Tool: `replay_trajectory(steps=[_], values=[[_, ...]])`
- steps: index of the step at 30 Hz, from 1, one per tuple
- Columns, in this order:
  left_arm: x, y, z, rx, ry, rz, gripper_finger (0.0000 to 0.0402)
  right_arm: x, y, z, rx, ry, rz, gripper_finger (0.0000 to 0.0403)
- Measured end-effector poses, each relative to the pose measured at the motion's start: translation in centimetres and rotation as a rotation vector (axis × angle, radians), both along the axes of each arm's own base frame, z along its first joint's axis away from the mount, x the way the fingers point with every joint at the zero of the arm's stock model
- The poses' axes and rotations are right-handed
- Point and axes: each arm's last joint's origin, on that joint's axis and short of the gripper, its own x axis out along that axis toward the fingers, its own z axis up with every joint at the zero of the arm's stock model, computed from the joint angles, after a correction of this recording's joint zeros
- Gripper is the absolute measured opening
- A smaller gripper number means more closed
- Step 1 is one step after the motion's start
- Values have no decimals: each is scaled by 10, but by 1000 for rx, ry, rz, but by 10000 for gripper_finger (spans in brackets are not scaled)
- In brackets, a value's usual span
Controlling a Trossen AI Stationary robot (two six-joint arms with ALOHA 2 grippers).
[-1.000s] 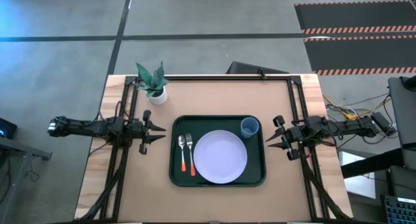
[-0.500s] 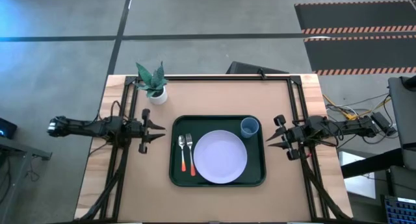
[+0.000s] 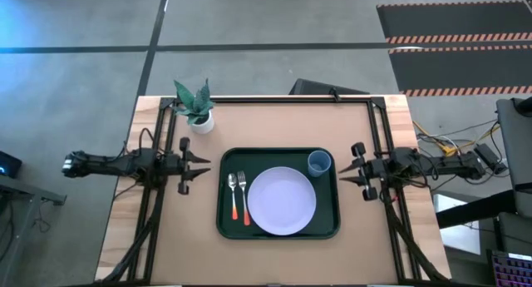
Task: Pick and place plate/cup/fork/spoon on tray
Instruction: Return to Home Position
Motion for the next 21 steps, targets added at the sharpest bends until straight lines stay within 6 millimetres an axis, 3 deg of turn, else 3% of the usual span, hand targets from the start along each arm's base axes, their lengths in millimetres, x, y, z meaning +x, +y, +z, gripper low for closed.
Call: replay_trajectory(steps=[21], values=[[-5,1,-3,-24,16,-52,93,1,-5,-3,14,37,38,79]])
